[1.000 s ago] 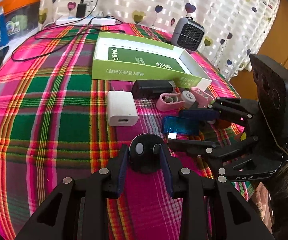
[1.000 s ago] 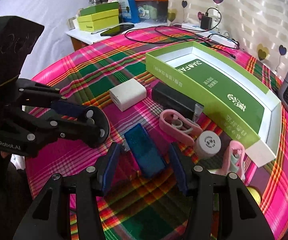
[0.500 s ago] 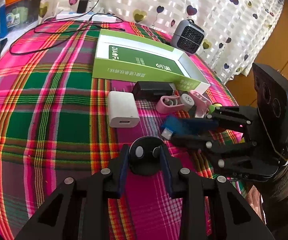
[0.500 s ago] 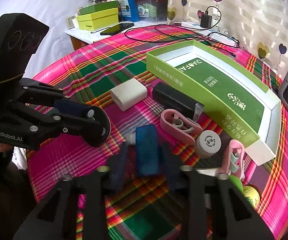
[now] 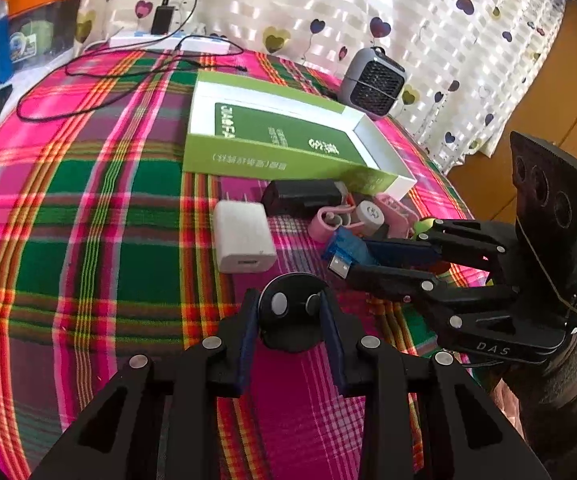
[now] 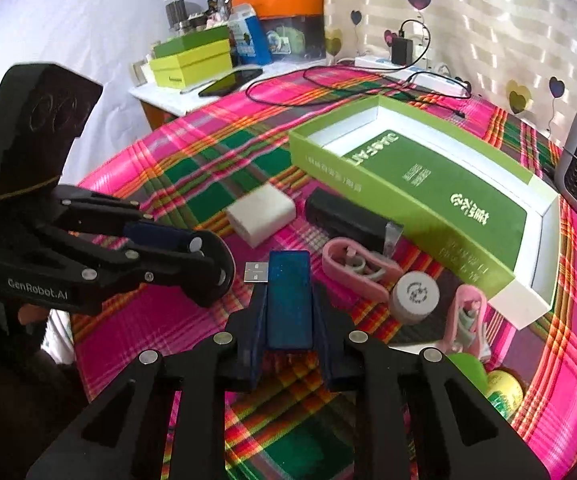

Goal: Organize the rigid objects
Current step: 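Carry the USB stick and disc into the green box and open both grippers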

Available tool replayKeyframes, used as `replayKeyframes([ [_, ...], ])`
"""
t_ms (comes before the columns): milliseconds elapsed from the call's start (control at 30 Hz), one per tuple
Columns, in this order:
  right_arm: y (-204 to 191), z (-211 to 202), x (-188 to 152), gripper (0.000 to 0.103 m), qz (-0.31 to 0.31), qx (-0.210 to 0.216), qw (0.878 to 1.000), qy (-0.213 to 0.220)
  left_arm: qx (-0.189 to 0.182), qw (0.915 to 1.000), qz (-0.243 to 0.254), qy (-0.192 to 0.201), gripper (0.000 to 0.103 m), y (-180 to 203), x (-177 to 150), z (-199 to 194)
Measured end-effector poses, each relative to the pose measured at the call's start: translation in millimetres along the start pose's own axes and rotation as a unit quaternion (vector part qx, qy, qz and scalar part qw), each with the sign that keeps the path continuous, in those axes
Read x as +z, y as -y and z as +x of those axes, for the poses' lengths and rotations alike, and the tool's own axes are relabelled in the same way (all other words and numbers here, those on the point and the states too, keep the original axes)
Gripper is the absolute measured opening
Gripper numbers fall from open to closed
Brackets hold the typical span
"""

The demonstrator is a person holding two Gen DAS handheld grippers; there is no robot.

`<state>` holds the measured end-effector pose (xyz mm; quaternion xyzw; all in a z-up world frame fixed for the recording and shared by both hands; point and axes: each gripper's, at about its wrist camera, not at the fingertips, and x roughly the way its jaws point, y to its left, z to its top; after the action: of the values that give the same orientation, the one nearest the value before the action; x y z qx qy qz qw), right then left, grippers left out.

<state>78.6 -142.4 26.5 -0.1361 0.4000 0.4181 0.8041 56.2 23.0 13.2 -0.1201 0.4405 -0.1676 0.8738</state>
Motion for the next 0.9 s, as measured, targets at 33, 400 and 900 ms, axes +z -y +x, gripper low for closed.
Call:
replayKeyframes([
  [33,1,-1,2,0.023,0.003,-0.002,1.0,0.003,0.001,1.0,0.001,0.001,0.029,0,2,-1],
  [400,36,-22,31,0.023,0.045,-0.039,0.998,0.034,0.006,0.9988,0.039,0.028,0.029,8,50,-7],
  [900,96,-1,65,0.023,0.11,-0.098,0.989,0.014,0.021,0.9986,0.046,0.013,0.029,-18,120,41],
])
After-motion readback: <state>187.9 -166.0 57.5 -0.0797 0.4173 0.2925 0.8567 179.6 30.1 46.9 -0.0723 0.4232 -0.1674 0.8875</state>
